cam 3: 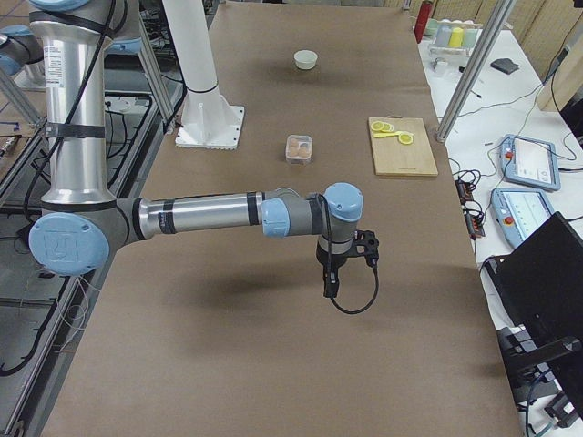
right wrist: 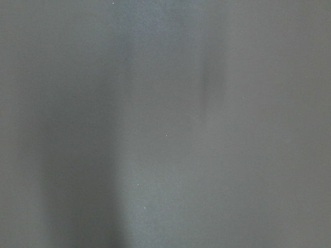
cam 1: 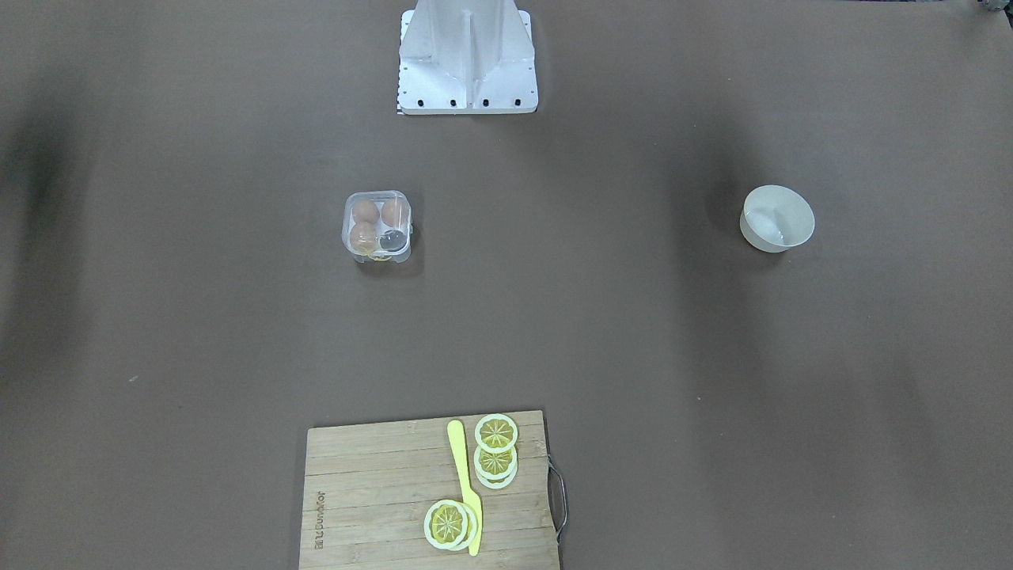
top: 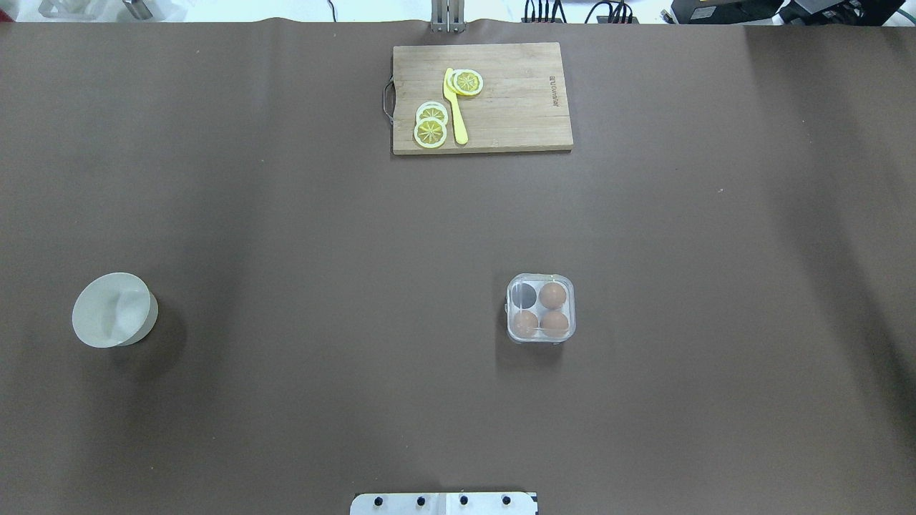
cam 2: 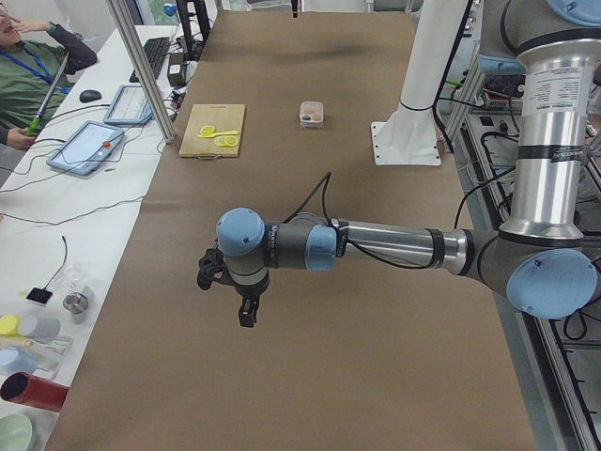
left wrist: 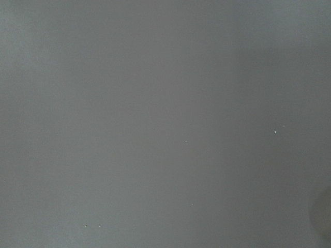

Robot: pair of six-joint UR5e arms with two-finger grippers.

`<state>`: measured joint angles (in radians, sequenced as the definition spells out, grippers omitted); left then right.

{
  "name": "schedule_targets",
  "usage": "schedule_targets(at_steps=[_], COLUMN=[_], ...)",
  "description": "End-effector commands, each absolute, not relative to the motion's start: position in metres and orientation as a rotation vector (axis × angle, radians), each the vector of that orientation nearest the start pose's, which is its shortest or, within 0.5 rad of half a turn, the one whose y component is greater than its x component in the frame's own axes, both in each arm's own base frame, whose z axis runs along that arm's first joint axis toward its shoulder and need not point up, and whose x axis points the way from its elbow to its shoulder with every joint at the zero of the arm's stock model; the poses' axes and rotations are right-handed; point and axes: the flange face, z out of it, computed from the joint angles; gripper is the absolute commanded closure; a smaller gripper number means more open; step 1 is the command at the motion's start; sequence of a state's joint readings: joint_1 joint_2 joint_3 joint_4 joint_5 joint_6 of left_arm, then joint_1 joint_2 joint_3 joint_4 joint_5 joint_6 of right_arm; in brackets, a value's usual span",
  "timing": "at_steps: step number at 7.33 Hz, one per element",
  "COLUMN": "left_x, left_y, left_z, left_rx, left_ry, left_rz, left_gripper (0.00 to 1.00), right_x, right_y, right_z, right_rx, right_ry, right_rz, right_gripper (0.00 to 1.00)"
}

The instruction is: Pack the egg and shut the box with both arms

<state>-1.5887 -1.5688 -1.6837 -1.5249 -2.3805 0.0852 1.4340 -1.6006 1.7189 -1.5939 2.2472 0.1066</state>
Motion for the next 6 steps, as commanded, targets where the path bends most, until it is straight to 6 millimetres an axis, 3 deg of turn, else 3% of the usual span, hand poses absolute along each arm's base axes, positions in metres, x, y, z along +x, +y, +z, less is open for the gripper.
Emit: schedule_targets(at_steps=[1,6], left_x=[-0.0704,-0.0705], left_y=[-0.49,-0.4901], left_z=[0.6043,0.6014], left_rx=[0.109,0.111], left_ry=[0.802,0.801], left_rz=[0.095,0.09], left_gripper=[0.02,0.02], right_x=[0.0036,0.0029], right_y=[-0.4889,-0.4882], right_z=[0.6081,0.6096], right_rx=[0.009,0.006], right_ry=[-0.684,-0.684], right_rz=[-0.062,-0.063], right_gripper=[0.0,0.0])
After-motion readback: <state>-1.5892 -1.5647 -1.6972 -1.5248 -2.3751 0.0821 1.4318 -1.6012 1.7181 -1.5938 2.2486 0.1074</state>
